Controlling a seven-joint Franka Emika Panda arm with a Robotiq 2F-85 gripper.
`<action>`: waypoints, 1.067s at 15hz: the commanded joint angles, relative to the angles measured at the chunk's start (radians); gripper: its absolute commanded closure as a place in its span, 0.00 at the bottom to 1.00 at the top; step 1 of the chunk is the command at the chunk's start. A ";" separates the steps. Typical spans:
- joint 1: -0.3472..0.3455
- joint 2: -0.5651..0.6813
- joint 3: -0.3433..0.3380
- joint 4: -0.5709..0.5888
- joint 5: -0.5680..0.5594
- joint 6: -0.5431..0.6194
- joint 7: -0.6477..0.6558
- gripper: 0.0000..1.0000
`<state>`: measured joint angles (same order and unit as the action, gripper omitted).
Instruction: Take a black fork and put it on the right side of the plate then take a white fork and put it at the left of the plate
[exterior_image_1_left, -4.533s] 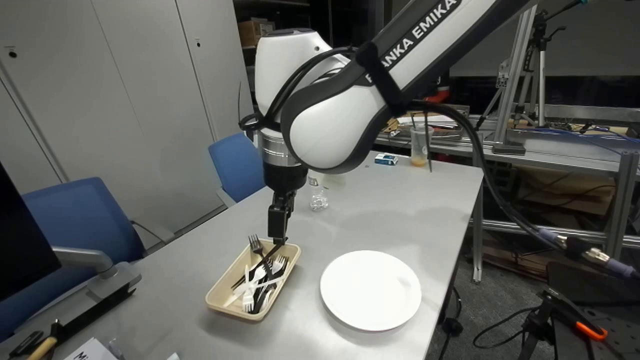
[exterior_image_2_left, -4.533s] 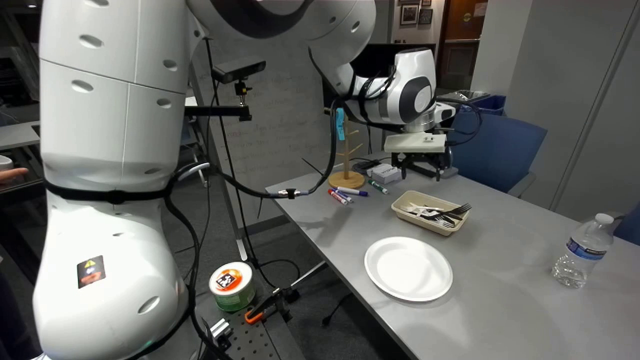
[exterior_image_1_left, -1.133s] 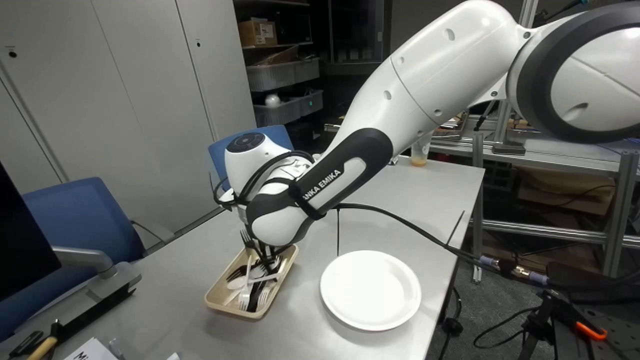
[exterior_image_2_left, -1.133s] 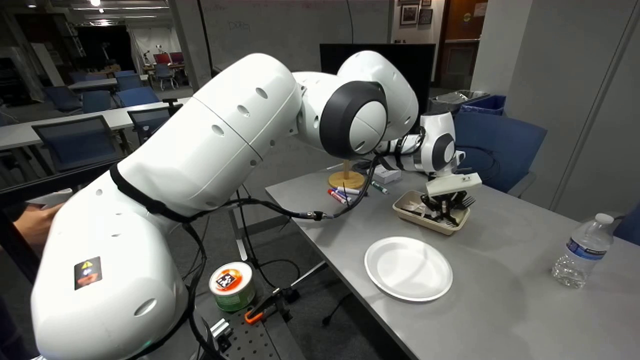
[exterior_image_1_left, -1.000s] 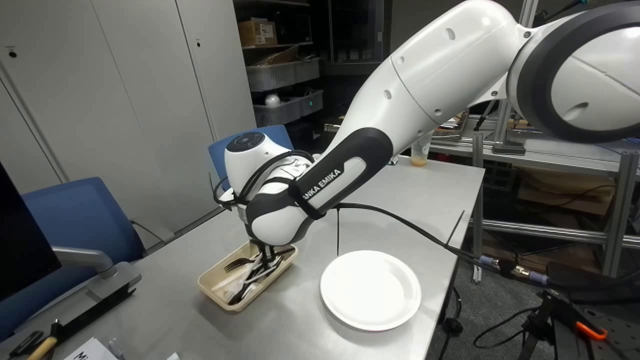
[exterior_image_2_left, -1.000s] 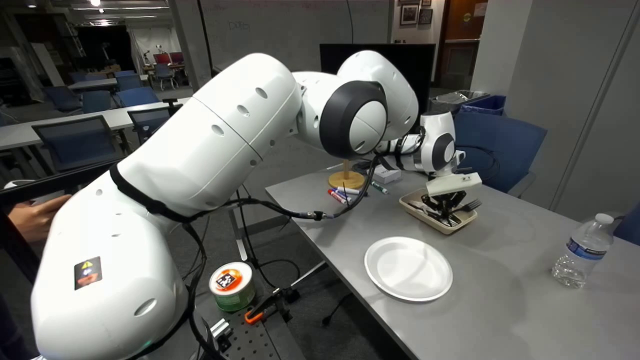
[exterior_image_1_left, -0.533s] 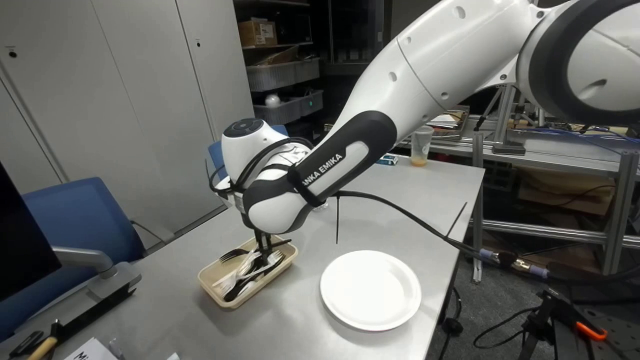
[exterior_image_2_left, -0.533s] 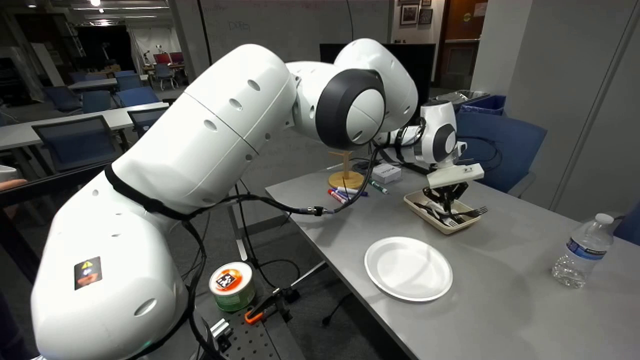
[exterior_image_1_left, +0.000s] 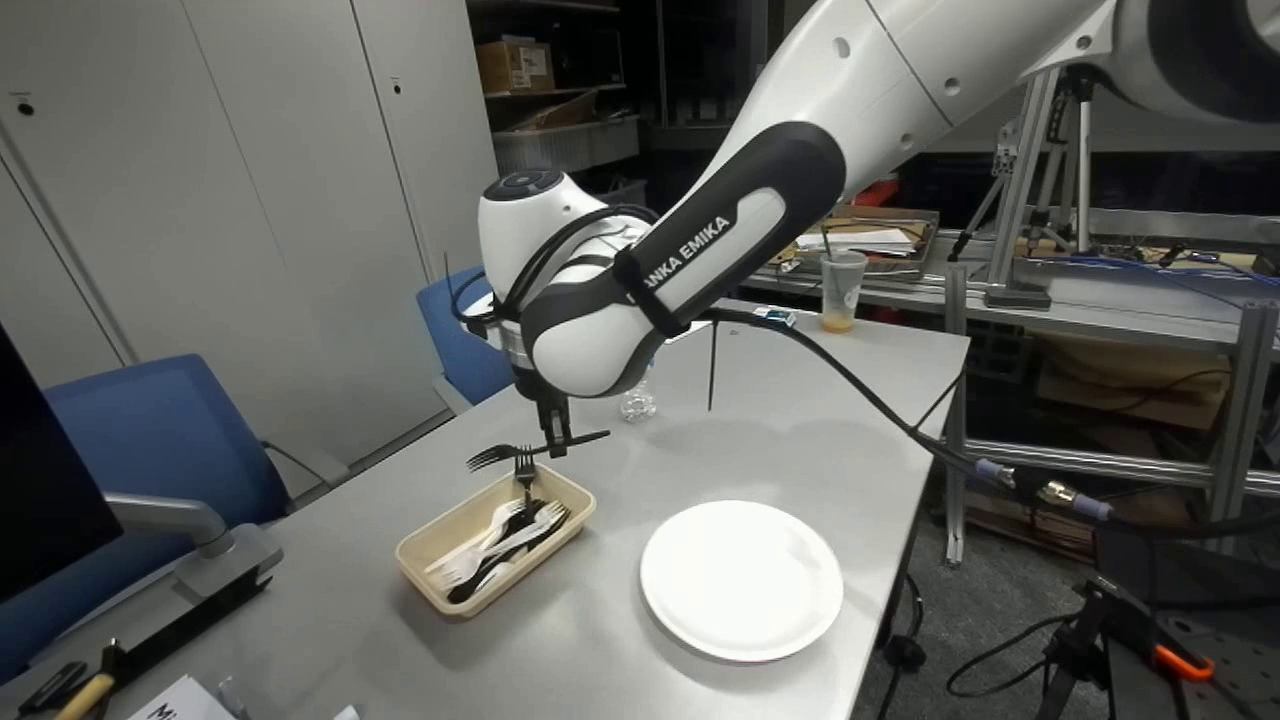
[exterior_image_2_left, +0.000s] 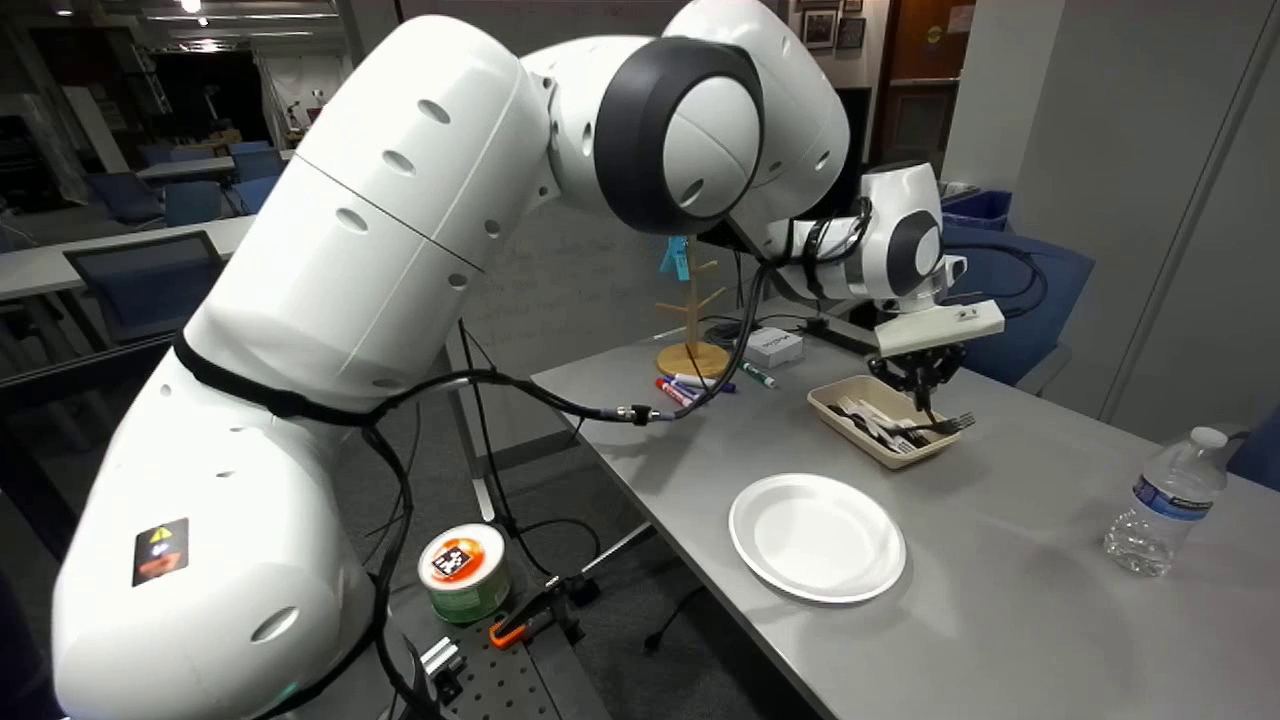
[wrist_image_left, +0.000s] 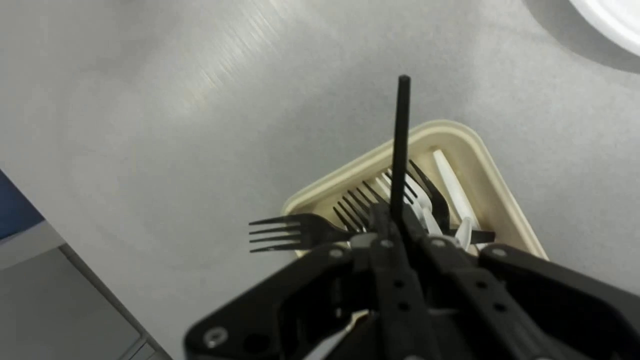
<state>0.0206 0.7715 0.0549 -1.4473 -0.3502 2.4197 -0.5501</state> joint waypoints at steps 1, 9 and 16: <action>-0.052 -0.146 -0.010 -0.210 0.020 0.066 0.034 0.99; -0.211 -0.345 -0.011 -0.585 0.180 0.206 0.070 0.99; -0.288 -0.459 0.010 -0.850 0.396 0.301 0.070 0.99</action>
<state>-0.2404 0.3936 0.0409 -2.1664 -0.0421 2.6687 -0.4933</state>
